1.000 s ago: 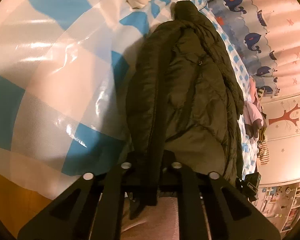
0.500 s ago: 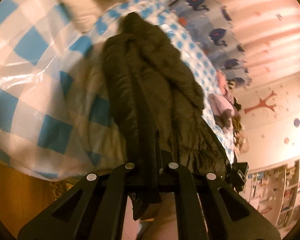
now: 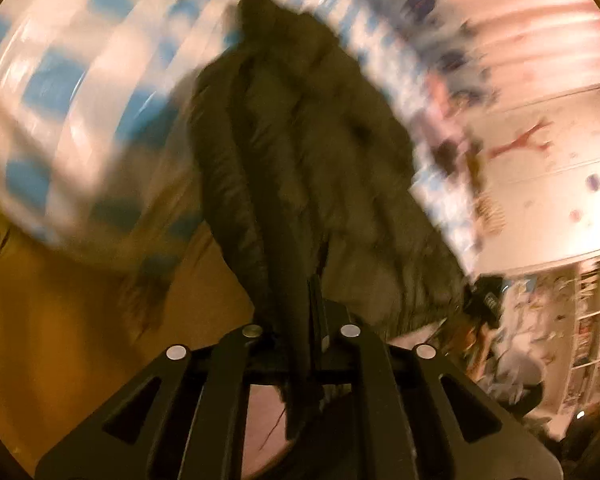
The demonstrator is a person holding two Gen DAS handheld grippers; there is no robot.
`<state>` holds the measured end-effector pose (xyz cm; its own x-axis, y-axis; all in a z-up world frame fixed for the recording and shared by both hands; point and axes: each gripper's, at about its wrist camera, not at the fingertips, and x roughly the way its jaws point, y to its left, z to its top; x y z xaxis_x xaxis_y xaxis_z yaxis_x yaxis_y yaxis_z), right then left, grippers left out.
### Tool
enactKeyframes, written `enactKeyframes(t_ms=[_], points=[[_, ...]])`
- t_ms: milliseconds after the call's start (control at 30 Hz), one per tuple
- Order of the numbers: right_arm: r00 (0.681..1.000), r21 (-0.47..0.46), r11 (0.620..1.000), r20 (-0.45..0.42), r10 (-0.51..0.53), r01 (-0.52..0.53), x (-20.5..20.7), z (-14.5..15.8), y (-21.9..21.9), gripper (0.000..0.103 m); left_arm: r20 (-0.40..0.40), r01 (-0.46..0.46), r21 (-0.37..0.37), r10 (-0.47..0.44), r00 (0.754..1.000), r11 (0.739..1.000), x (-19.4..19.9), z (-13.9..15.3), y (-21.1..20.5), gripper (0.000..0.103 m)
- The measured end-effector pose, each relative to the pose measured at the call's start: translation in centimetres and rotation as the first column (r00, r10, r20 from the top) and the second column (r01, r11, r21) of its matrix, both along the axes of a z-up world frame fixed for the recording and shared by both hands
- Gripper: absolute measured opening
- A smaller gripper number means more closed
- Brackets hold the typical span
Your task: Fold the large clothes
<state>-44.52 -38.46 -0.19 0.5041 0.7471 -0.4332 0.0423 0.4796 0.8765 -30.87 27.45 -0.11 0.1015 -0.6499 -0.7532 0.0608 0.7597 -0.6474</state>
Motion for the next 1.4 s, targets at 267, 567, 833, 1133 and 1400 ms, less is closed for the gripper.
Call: enactKeyframes(t_ms=[267,567,833,1133,1400], points=[[0.964,-0.168,0.961,-0.115,-0.240,0.220,-2.0,-1.9,-6.5,0.051,0.089,-0.242,0.335,0.225,0.970,0.911,2.3,1.2,7.3,0.033],[0.977,-0.465,0.861,0.153,-0.152,0.207,17.6,6.2,-0.8,0.071,0.427,-0.213,0.259,0.086,0.900,0.942,15.9,5.7,-8.5,0.061],[0.988,-0.713,0.693,-0.009,-0.154,0.102,32.7,-1.4,2.8,0.070,0.429,-0.331,0.176,0.231,0.873,0.927,25.6,0.7,-16.5,0.070],[0.992,-0.732,0.671,0.119,-0.053,0.123,34.0,0.2,4.1,0.013,0.355,-0.314,0.207,0.228,0.907,0.927,27.8,-3.8,-16.8,0.070],[0.972,-0.812,0.537,0.220,-0.085,0.231,34.8,3.6,2.3,0.013,0.460,-0.326,0.238,0.190,0.867,0.915,28.3,-1.2,-18.9,0.078]])
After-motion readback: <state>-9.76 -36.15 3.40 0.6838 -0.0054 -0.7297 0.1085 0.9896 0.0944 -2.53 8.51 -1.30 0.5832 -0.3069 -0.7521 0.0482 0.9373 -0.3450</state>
